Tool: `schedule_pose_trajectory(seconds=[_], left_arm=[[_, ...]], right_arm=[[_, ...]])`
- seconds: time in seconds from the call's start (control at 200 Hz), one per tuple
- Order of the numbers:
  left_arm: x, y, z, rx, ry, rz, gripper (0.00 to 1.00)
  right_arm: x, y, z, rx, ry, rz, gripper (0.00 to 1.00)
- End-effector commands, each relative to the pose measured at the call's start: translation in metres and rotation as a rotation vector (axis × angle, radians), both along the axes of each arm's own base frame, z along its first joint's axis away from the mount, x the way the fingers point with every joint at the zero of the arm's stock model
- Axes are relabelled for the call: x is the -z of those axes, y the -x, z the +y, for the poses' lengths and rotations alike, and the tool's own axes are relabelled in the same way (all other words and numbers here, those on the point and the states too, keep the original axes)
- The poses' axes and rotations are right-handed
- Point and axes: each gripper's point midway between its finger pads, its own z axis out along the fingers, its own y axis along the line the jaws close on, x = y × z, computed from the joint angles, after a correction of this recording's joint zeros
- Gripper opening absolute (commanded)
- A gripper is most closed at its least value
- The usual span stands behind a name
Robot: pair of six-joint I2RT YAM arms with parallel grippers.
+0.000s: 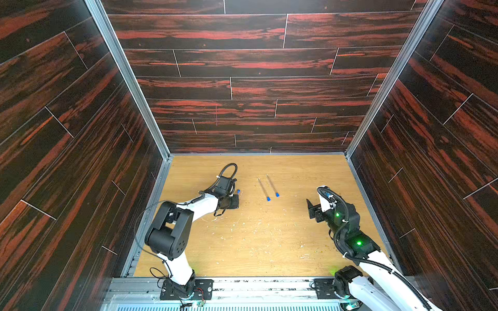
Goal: Insert stoppers into test tubes
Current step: Place the test tube at the center of the board.
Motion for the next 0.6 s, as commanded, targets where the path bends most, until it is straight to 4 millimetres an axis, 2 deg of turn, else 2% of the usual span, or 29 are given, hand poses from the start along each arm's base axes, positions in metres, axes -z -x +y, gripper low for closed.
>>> schedule_pose_trajectory(seconds=[0.0, 0.165, 0.276, 0.396, 0.466, 0.481, 0.596], left_arm=[[0.004, -0.003, 0.001, -0.016, -0.028, 0.005, 0.19], [0.008, 0.001, 0.001, 0.005, -0.056, 0.025, 0.25], [0.007, -0.001, 0.000, 0.003, -0.067, 0.011, 0.41], [0.000, 0.005, -0.003, 0.033, -0.064, 0.009, 0.47], [0.004, 0.007, 0.000, 0.022, -0.064, 0.001, 0.50], [-0.005, 0.006, 0.000, 0.020, -0.056, -0.021, 0.51], [-0.024, 0.007, 0.003, 0.040, -0.068, -0.067, 0.57]], right_arm=[[-0.013, 0.000, -0.005, 0.030, -0.030, -0.044, 0.91], [-0.012, -0.001, -0.006, 0.032, -0.023, -0.037, 0.91], [-0.014, -0.002, -0.007, 0.039, -0.035, -0.043, 0.91], [-0.010, -0.002, -0.007, 0.037, -0.034, -0.028, 0.91], [-0.013, -0.003, -0.007, 0.038, -0.040, -0.035, 0.91], [-0.013, -0.003, -0.007, 0.039, -0.041, -0.036, 0.91], [-0.008, -0.004, -0.008, 0.048, -0.048, -0.021, 0.91]])
